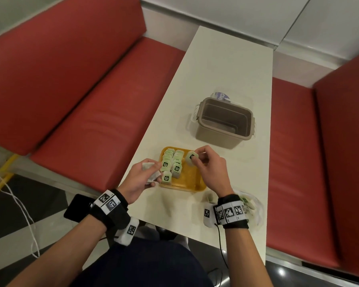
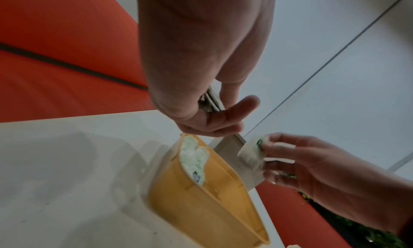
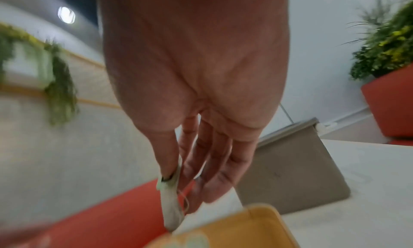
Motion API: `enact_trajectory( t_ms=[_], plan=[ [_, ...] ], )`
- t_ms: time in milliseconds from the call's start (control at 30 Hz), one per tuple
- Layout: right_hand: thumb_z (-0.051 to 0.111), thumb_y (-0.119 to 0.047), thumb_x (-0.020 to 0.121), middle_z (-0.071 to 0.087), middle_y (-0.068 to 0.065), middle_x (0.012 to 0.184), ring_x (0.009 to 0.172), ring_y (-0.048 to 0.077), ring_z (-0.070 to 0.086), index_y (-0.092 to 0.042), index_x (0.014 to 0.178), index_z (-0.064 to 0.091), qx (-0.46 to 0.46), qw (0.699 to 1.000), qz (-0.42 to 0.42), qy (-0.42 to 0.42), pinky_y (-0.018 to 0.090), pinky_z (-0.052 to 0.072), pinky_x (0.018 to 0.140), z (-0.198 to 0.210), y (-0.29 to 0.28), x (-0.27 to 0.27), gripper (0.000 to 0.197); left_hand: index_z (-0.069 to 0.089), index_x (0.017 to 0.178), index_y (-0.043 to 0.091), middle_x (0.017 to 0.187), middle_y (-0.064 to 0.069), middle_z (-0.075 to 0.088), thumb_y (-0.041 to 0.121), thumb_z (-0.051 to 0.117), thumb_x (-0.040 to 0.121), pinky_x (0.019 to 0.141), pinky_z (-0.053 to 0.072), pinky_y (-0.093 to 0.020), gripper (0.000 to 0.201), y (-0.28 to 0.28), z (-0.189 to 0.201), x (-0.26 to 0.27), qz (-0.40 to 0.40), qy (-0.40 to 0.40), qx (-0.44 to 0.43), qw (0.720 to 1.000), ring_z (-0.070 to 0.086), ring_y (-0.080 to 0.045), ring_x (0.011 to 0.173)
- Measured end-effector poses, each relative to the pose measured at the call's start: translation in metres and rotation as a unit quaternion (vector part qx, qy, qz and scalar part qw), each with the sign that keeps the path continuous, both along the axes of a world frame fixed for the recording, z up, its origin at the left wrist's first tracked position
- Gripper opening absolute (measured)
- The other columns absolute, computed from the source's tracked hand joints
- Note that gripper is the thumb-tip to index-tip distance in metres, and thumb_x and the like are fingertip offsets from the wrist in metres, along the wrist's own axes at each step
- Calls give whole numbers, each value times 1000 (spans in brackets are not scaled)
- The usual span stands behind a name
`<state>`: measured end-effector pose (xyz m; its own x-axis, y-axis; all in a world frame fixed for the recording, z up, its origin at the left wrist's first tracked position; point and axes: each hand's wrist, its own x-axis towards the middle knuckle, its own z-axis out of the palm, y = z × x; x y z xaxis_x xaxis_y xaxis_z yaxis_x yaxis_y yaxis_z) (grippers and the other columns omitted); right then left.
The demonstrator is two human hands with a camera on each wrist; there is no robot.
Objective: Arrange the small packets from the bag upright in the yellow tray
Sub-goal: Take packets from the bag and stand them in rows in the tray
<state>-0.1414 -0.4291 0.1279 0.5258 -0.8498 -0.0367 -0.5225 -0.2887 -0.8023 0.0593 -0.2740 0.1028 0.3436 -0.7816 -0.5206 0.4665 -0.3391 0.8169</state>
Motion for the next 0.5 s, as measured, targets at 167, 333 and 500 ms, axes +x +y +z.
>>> enact_trajectory(
  t_ms=[167, 333, 500],
  plan=[
    [73, -24, 102, 71, -2, 95, 90, 19, 66, -27, 101, 65, 58, 975, 101, 187, 30, 48, 78, -50, -6, 23, 9, 65, 113, 10, 90, -12, 70, 24, 73, 102, 56, 51, -24, 20, 6, -19, 9, 31, -19, 24, 999, 67, -20, 72],
    [77, -24, 100, 69, -1, 109, 102, 20, 65, -19, 113, 73, 94, 955, 127, 249, 31, 49, 85, -88, -3, 44, 15, 68, 109, 12, 91, -9, 74, 24, 74, 101, 60, 53, -27, 15, 10, -32, 14, 22, -31, 45, 998, 69, -22, 75],
    [73, -21, 98, 72, 3, 103, 102, 26, 67, -24, 104, 70, 76, 973, 33, 215, 42, 59, 92, -101, 1, 56, 7, 68, 109, 11, 90, -8, 74, 22, 74, 101, 61, 53, -28, 15, 9, -35, 16, 26, -39, 53, 998, 69, -23, 77]
  ],
)
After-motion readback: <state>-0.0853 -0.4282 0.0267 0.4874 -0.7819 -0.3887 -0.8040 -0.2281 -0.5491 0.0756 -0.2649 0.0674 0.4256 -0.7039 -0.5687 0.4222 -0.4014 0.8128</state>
